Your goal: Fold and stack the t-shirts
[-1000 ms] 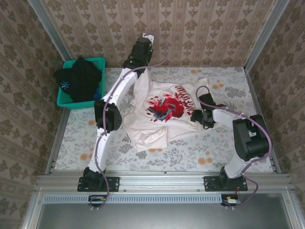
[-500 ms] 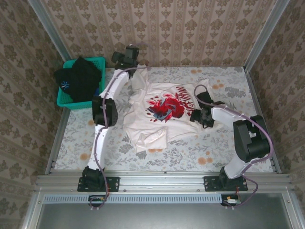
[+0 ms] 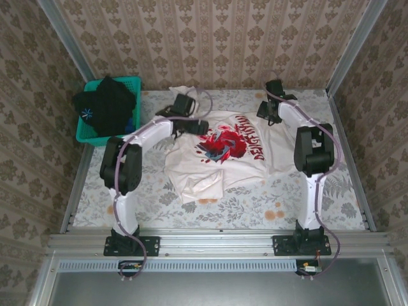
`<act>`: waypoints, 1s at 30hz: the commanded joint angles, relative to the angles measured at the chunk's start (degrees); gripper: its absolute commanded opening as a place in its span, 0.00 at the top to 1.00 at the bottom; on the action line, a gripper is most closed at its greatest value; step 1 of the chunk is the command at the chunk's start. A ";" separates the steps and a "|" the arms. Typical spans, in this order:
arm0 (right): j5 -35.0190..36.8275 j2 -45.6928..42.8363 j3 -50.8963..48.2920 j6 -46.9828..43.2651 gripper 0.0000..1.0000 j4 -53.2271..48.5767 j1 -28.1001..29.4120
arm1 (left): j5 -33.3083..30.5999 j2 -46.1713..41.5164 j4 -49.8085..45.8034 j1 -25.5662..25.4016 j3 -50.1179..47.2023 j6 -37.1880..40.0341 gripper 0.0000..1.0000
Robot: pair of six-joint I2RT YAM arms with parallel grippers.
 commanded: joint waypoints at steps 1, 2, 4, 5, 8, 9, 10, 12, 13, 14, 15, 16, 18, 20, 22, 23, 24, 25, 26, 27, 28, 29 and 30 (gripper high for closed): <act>-1.88 6.73 8.76 -0.56 0.49 -9.83 -0.35 | 4.90 0.95 2.73 4.02 -5.23 -6.78 0.08; -0.99 8.36 10.83 -0.02 0.49 -11.81 -0.83 | 3.82 0.79 2.56 5.07 -6.48 -6.97 0.08; -0.41 9.91 12.35 1.63 0.48 -14.07 -2.54 | 1.88 0.78 1.47 7.35 -7.98 -7.60 0.08; -0.48 9.87 11.72 2.60 0.48 -14.25 -3.72 | 1.71 0.78 1.06 8.63 -8.40 -7.83 0.09; -1.36 8.45 8.29 4.56 0.48 -13.33 -7.28 | 1.18 0.52 0.19 11.75 -9.32 -8.20 0.09; -1.43 7.80 7.17 4.98 0.47 -13.03 -8.31 | 1.15 0.41 -0.06 12.40 -9.41 -7.82 0.09; -2.22 7.14 5.65 5.22 0.47 -12.30 -9.64 | 0.43 0.31 -0.55 13.07 -9.48 -7.74 0.08; -4.09 5.61 2.53 5.75 0.47 -10.54 -11.84 | -0.23 0.42 -1.17 14.00 -9.49 -7.09 0.08; -5.76 4.56 0.69 5.87 0.46 -9.29 -12.81 | -0.31 0.59 -1.45 14.48 -9.43 -7.04 0.08; -8.35 3.21 -1.59 5.83 0.45 -7.02 -13.65 | 0.10 0.81 -1.70 14.77 -9.19 -6.80 0.09; -9.42 2.08 -3.02 5.90 0.45 -5.82 -14.16 | 0.12 1.02 -1.87 14.87 -8.97 -6.70 0.10; -9.08 1.01 -3.79 5.83 0.45 -5.70 -14.37 | -0.16 1.12 -2.16 14.95 -8.82 -6.54 0.10; -7.71 -0.94 -4.31 4.88 0.42 -6.26 -14.51 | -1.12 1.14 -3.12 15.02 -8.64 -6.43 0.13; -9.23 -3.29 -5.03 4.25 0.39 -5.84 -14.52 | 0.04 0.31 -3.05 15.22 -9.04 -6.36 0.14; -10.89 -6.00 -6.55 3.65 0.38 -4.73 -13.65 | 2.44 -0.88 -1.50 14.64 -9.12 -6.43 0.15; -10.53 -7.70 -7.55 2.89 0.37 -4.67 -12.66 | 3.15 -1.38 -1.04 13.49 -8.52 -6.30 0.15; -9.58 -8.93 -8.27 2.42 0.36 -5.00 -11.72 | 2.98 -1.59 -0.87 11.89 -7.36 -5.65 0.14; -7.94 -10.92 -9.91 2.27 0.36 -5.28 -10.75 | 1.77 -1.53 -0.87 9.81 -5.65 -4.54 0.14; -6.06 -13.25 -12.35 2.30 0.35 -4.70 -9.40 | 0.22 -0.89 -1.05 7.97 -3.51 -3.42 0.12; -4.87 -15.45 -15.14 2.43 0.35 -3.55 -8.24 | -0.26 0.29 -1.29 6.62 -1.34 -2.55 0.11; -4.11 -17.92 -18.85 2.52 0.35 -1.81 -6.65 | -0.07 2.09 -1.66 5.70 1.49 -1.90 0.11; -3.67 -20.09 -22.35 2.72 0.34 -0.55 -5.16 | 0.12 4.26 -2.03 5.22 4.36 -1.78 0.11; -3.31 -21.56 -24.74 3.25 0.34 -0.05 -4.09 | 0.37 6.29 -2.09 5.11 6.78 -1.62 0.11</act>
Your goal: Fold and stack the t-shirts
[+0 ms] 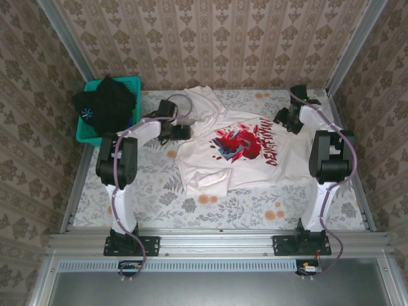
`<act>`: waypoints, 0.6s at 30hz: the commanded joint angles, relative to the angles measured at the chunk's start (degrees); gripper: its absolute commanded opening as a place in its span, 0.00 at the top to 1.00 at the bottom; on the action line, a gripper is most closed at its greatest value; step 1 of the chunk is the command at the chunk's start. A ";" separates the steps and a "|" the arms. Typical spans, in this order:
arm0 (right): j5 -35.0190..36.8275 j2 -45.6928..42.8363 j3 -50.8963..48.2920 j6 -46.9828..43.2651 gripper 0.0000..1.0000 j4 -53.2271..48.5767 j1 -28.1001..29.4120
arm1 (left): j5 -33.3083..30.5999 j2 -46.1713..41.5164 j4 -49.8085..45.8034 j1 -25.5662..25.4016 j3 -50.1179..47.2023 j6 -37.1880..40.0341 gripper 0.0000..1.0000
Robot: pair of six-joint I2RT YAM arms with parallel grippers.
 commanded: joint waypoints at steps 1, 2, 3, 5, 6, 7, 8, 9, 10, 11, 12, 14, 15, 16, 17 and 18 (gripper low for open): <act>2.67 -6.59 -8.60 0.16 0.34 2.80 4.33 | -0.13 6.17 -0.94 -1.95 8.70 2.71 0.11; 2.40 -7.87 -11.56 0.45 0.34 3.44 5.87 | 0.41 8.23 -1.12 -1.88 11.15 2.76 0.11; 2.49 -8.83 -13.85 0.77 0.34 4.70 7.25 | 1.38 9.64 -1.14 -1.84 12.75 2.88 0.12; 2.18 -10.52 -18.63 1.51 0.34 6.43 9.80 | 3.88 11.99 0.65 -1.90 14.88 3.04 0.15; 1.61 -11.12 -20.33 1.71 0.34 7.12 10.43 | 4.95 13.25 0.99 -1.95 15.85 3.35 0.18; 1.29 -11.71 -22.10 2.10 0.34 7.53 10.69 | 5.28 14.89 0.36 -1.95 17.48 3.58 0.26; 1.82 -12.45 -23.65 2.36 0.34 7.82 10.87 | 5.50 16.25 -1.00 -1.87 19.18 3.76 0.38; 1.87 -13.21 -24.96 2.30 0.34 8.15 10.96 | 5.64 16.83 -1.80 -1.78 19.93 3.95 0.50; 2.11 -13.99 -26.14 2.10 0.34 8.03 10.92 | 5.17 16.93 -1.74 -1.58 19.50 3.94 0.60; 2.82 -14.74 -27.14 1.99 0.34 7.46 10.96 | 4.86 16.25 -1.10 -1.24 18.31 3.81 0.69; 3.19 -15.42 -27.87 1.95 0.34 7.25 10.96 | 4.70 15.38 -0.24 -0.89 16.82 3.57 0.76; 3.30 -16.68 -29.54 1.88 0.34 6.97 11.08 | 4.67 11.24 2.39 0.57 12.16 2.01 1.00; 3.45 -17.11 -30.32 1.85 0.33 7.05 11.25 | 5.00 9.18 3.93 1.27 9.77 1.38 1.00; 3.64 -17.36 -31.09 1.96 0.33 6.94 11.40 | 5.02 6.67 5.74 2.14 7.11 0.77 1.00; 3.75 -17.40 -31.80 2.12 0.33 6.76 11.40 | 4.77 4.50 6.71 3.05 4.79 0.53 1.00; 4.41 -17.53 -32.36 2.45 0.32 6.25 11.27 | 4.12 2.53 6.66 3.74 3.36 0.23 1.00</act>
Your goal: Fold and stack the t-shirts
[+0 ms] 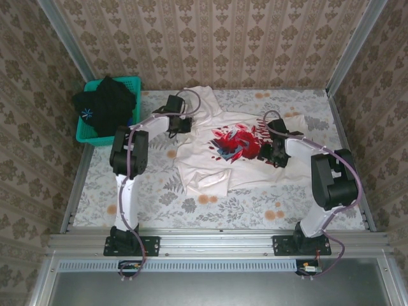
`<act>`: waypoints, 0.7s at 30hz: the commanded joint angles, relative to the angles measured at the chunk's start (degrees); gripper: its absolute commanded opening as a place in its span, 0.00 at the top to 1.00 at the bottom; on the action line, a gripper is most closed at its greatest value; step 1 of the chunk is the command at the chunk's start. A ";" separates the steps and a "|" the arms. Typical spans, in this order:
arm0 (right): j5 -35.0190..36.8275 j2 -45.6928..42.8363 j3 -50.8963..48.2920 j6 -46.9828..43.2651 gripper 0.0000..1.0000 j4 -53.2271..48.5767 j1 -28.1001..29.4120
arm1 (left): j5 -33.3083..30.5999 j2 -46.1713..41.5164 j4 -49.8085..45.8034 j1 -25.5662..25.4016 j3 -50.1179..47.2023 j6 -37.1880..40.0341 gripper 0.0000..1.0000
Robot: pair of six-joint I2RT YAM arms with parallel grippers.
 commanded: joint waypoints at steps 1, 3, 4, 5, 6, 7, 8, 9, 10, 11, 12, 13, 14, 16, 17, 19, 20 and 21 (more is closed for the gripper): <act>3.47 -2.11 -2.41 1.63 0.32 -0.35 0.09 | -1.45 -8.49 1.43 3.25 -4.85 -2.05 1.00; 4.16 -3.03 -4.32 1.97 0.31 0.22 -0.09 | -3.08 -10.95 -0.82 5.40 -6.71 -3.27 1.00; 4.13 -3.27 -4.99 2.15 0.31 0.55 -0.05 | -3.56 -11.35 -2.02 6.18 -7.05 -4.02 1.00; 3.91 -3.32 -5.56 2.19 0.31 0.88 -0.06 | -3.45 -11.40 -3.04 6.88 -7.49 -4.44 1.00; 3.58 -3.16 -6.01 2.35 0.31 0.98 -0.05 | -3.31 -10.95 -3.89 7.36 -7.50 -4.74 1.00; 3.52 -3.09 -6.31 2.52 0.31 0.94 -0.05 | -4.02 -10.21 -5.13 7.69 -7.38 -5.35 1.00; 3.28 -3.13 -6.88 2.69 0.31 0.95 -0.06 | -4.18 -9.24 -6.37 8.02 -7.29 -5.77 1.00; 2.93 -3.67 -7.53 2.86 0.31 0.87 -0.05 | -4.39 -8.51 -7.12 8.45 -7.38 -6.21 1.00; 3.05 -4.44 -8.28 3.04 0.31 0.77 0.04 | -4.67 -8.04 -7.54 8.76 -7.66 -7.04 1.00; 3.23 -5.64 -9.36 3.18 0.31 1.08 0.03 | -3.90 -7.82 -7.23 9.36 -8.35 -7.41 1.00; 3.28 -6.59 -10.23 3.30 0.31 1.28 0.04 | -2.84 -7.71 -6.49 9.67 -8.88 -7.61 0.92; 3.31 -7.52 -10.97 3.32 0.32 1.41 0.10 | -2.52 -7.69 -6.11 9.95 -9.22 -8.08 0.80; 2.85 -7.98 -11.19 3.27 0.33 1.35 0.12 | -2.58 -7.56 -6.67 10.06 -8.92 -8.10 0.82; 3.21 -8.44 -11.05 3.27 0.34 0.07 0.10 | -3.81 -7.68 -7.65 10.14 -8.24 -7.89 0.80; 3.65 -8.97 -11.03 3.10 0.35 -0.73 0.12 | -4.57 -7.98 -8.46 10.19 -7.84 -7.74 0.68; 4.29 -10.90 -11.28 2.97 0.36 -2.01 0.12 | -5.62 -9.79 -9.54 9.89 -7.54 -6.79 0.58; 4.71 -12.27 -11.31 2.92 0.36 -2.09 0.12 | -6.30 -11.25 -9.84 9.50 -7.94 -6.20 0.54; 5.19 -13.39 -11.18 2.90 0.36 -3.60 0.11 | -7.37 -13.16 -10.18 9.03 -8.55 -5.61 0.53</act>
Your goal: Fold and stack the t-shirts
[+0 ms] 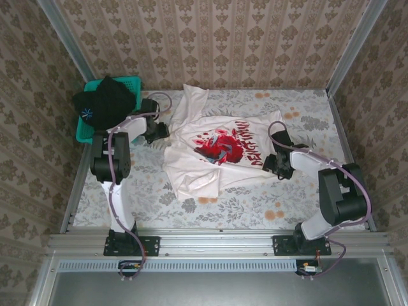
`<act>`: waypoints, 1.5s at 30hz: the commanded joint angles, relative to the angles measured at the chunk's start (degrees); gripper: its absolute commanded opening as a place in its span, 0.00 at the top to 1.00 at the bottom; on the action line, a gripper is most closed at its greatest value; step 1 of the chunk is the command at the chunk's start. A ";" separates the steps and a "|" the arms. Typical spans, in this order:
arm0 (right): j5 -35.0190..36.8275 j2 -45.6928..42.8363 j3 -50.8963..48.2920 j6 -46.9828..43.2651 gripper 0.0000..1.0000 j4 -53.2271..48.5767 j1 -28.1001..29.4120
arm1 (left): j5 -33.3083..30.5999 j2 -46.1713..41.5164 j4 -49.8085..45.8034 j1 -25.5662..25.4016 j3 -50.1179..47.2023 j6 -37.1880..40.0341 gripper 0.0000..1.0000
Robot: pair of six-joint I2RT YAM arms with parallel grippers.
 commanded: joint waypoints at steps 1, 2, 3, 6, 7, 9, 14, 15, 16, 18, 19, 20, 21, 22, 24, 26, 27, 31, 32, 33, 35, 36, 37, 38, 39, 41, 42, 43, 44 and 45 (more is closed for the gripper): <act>2.49 -5.39 -0.22 0.34 0.36 -5.03 0.07 | -4.14 -7.09 -3.36 -1.40 -0.75 1.89 0.51; 1.98 -6.82 0.14 0.32 0.36 -5.46 0.31 | -6.02 -9.36 -3.88 -2.52 -1.62 2.67 0.49; 1.21 -7.66 0.53 0.14 0.36 -5.12 1.04 | -7.70 -11.29 -3.70 -3.78 -2.72 3.31 0.45; -1.48 -10.00 2.92 -2.47 0.35 -0.13 9.63 | -7.13 -14.00 -0.74 -9.07 -5.01 5.72 0.36; -2.83 -9.12 4.53 -4.79 0.33 2.59 14.15 | -5.10 -12.91 0.68 -10.46 -4.81 5.99 0.35; -5.70 -5.19 7.27 -9.12 0.32 7.79 22.24 | 0.02 -8.62 3.51 -11.42 -3.14 6.03 0.37; -9.72 4.65 15.38 -23.27 0.28 13.77 35.35 | 5.05 3.97 3.21 -11.12 5.67 6.57 0.42; -11.15 5.84 16.15 -24.68 0.28 14.03 35.80 | 4.22 5.46 2.55 -11.09 7.30 6.82 0.41; -13.53 6.83 16.30 -26.42 0.27 15.36 35.92 | 3.16 7.47 0.84 -10.82 8.99 7.21 0.41; -15.38 8.85 16.00 -28.71 0.25 18.18 36.02 | 2.07 9.94 -2.36 -10.02 11.19 7.31 0.42; -16.39 10.43 16.85 -30.11 0.25 17.51 36.05 | 1.51 10.36 -3.08 -9.38 10.83 6.92 0.42; -16.82 12.00 18.16 -31.28 0.26 15.96 36.22 | 1.69 10.29 -3.08 -8.54 9.68 6.57 0.42; -16.53 13.22 18.73 -32.13 0.26 15.12 36.52 | 1.90 9.97 -2.65 -7.78 8.53 6.18 0.42; -16.13 14.46 19.29 -33.12 0.27 14.19 36.84 | 1.92 9.44 -1.86 -6.83 6.62 5.71 0.42; -14.23 16.18 19.48 -34.70 0.27 13.23 37.59 | 2.53 8.47 -0.32 -5.41 3.72 5.52 0.42; -11.19 17.97 20.15 -35.21 0.27 12.72 38.27 | 3.07 8.13 0.73 -4.28 2.61 5.57 0.42; -11.12 18.77 20.87 -35.55 0.27 11.83 38.29 | 3.17 8.26 0.54 -4.03 2.77 5.73 0.42; -8.01 20.11 21.95 -37.45 0.29 10.10 39.61 | 3.02 9.34 -1.20 -3.85 5.24 6.31 0.42; -6.53 20.41 22.01 -37.82 0.31 9.95 40.09 | 2.56 9.61 -2.11 -3.75 6.01 6.07 0.42; -6.02 20.58 22.06 -38.38 0.32 9.86 40.48 | 2.76 9.79 -2.55 -3.69 6.57 6.09 0.42; -5.00 21.07 22.03 -39.45 0.37 9.88 41.26 | 2.89 10.35 -2.98 -3.38 7.90 6.36 0.42; -4.11 21.42 22.20 -39.78 0.42 9.85 41.56 | 3.04 10.68 -3.30 -3.28 8.50 6.43 0.42; -2.67 21.69 22.46 -39.95 0.52 9.64 41.84 | 3.49 11.21 -3.80 -3.14 9.39 6.53 0.42; -1.47 21.63 22.63 -40.00 0.60 9.57 42.12 | 3.68 11.61 -4.15 -3.08 10.30 6.59 0.43; -1.28 21.30 22.60 -40.06 0.67 9.52 42.24 | 3.64 11.81 -4.26 -2.94 10.90 6.62 0.43; -1.79 19.18 21.71 -39.92 0.83 10.51 42.69 | 4.12 12.66 -4.26 -2.86 12.43 6.58 0.43; -2.41 18.06 21.24 -39.83 0.88 10.71 42.85 | 4.37 13.14 -4.41 -2.74 13.29 6.40 0.43; -3.13 16.48 20.63 -39.75 0.93 10.93 43.13 | 4.84 13.74 -4.77 -2.60 14.48 6.19 0.43; -3.58 14.82 20.01 -39.42 0.97 11.04 43.35 | 5.39 14.45 -5.08 -2.55 15.82 6.07 0.43; -4.21 13.43 19.46 -39.22 0.99 10.70 43.55 | 5.66 14.93 -5.18 -2.46 16.85 5.76 0.43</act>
